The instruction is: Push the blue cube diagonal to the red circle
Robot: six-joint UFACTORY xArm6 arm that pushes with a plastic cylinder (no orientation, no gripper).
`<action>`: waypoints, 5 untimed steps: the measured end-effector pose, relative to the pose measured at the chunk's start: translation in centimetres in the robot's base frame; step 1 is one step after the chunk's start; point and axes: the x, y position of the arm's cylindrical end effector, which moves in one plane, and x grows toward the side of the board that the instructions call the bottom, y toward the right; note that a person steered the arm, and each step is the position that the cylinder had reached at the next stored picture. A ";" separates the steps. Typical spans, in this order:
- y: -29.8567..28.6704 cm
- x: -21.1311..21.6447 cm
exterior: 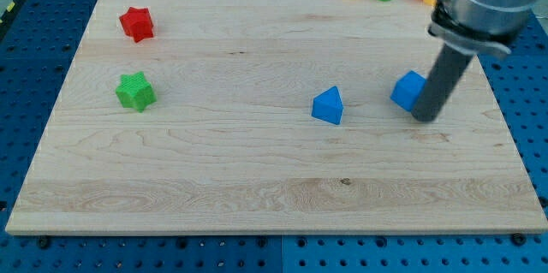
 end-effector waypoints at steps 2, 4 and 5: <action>3.0 -6.2; -0.1 1.4; -1.7 -3.5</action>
